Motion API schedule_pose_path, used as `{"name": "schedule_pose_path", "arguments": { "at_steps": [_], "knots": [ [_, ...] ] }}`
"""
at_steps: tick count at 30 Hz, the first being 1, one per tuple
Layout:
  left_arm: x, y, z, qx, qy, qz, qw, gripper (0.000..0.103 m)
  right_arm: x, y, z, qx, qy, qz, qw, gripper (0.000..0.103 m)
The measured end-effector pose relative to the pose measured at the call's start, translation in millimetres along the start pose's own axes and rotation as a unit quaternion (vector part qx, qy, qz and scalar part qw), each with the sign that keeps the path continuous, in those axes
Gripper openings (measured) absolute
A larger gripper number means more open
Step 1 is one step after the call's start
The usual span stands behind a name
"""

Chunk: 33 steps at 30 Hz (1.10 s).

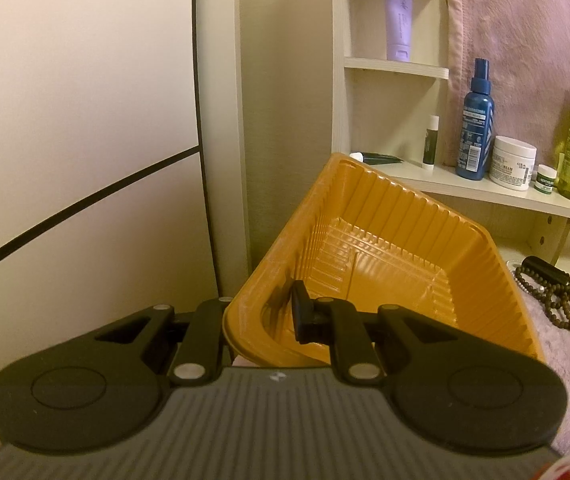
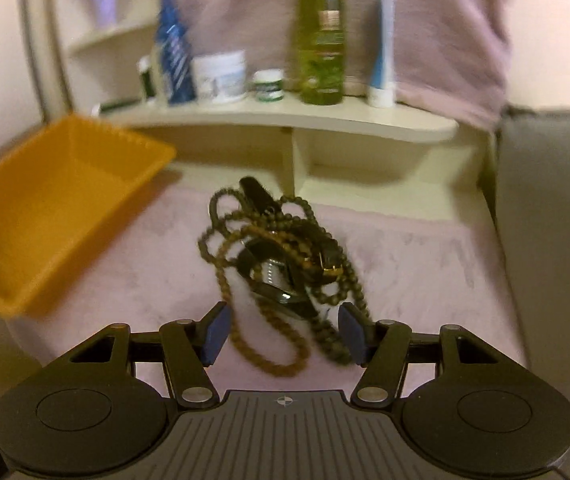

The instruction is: Organize jewelry

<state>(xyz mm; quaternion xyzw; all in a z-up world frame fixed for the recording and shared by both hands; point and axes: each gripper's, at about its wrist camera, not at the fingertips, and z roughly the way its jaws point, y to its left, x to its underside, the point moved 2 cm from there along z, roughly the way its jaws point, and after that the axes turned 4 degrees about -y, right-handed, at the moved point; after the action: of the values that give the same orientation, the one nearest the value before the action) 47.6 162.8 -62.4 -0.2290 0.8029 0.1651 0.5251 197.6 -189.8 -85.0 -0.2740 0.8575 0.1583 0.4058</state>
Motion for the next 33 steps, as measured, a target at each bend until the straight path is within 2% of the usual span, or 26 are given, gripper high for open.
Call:
{"name": "schedule_pose_path", "arguments": {
  "at_steps": [4, 8, 11, 12, 13, 19, 24, 28, 30, 33],
  "knots": [
    [0, 0, 0, -0.001, 0.0, 0.0, 1.0, 0.014, 5, 10, 19, -0.005, 0.008, -0.069, 0.998, 0.06],
    [0, -1, 0, 0.0, 0.001, -0.001, 1.0, 0.014, 6, 14, 34, -0.01, 0.008, -0.092, 0.996, 0.059],
    [0, -1, 0, 0.0, 0.001, -0.001, 1.0, 0.014, 4, 15, 43, -0.006, 0.009, -0.104, 0.995, 0.048],
    [0, -1, 0, 0.0, 0.001, -0.001, 1.0, 0.014, 4, 15, 45, -0.008, 0.01, -0.106, 0.994, 0.04],
    [0, -1, 0, 0.0, 0.001, -0.001, 1.0, 0.014, 4, 15, 47, -0.007, 0.01, -0.108, 0.994, 0.037],
    [0, 0, 0, 0.001, 0.002, -0.002, 1.0, 0.014, 4, 14, 44, -0.014, 0.001, -0.119, 0.993, 0.029],
    [0, 0, 1, 0.002, 0.003, -0.003, 1.0, 0.014, -2, 6, 35, -0.032, -0.007, -0.06, 0.998, 0.024],
    [0, 0, 1, 0.003, 0.003, -0.001, 1.0, 0.014, -9, -11, 27, -0.066, -0.015, 0.048, 0.997, 0.023],
    [0, 1, 1, 0.004, 0.004, -0.001, 1.0, 0.014, -12, -26, 23, -0.094, -0.021, 0.134, 0.986, 0.023],
    [0, 1, 1, 0.004, 0.004, 0.0, 1.0, 0.014, -13, -45, 18, -0.136, -0.032, 0.25, 0.958, 0.023]
  ]
}}
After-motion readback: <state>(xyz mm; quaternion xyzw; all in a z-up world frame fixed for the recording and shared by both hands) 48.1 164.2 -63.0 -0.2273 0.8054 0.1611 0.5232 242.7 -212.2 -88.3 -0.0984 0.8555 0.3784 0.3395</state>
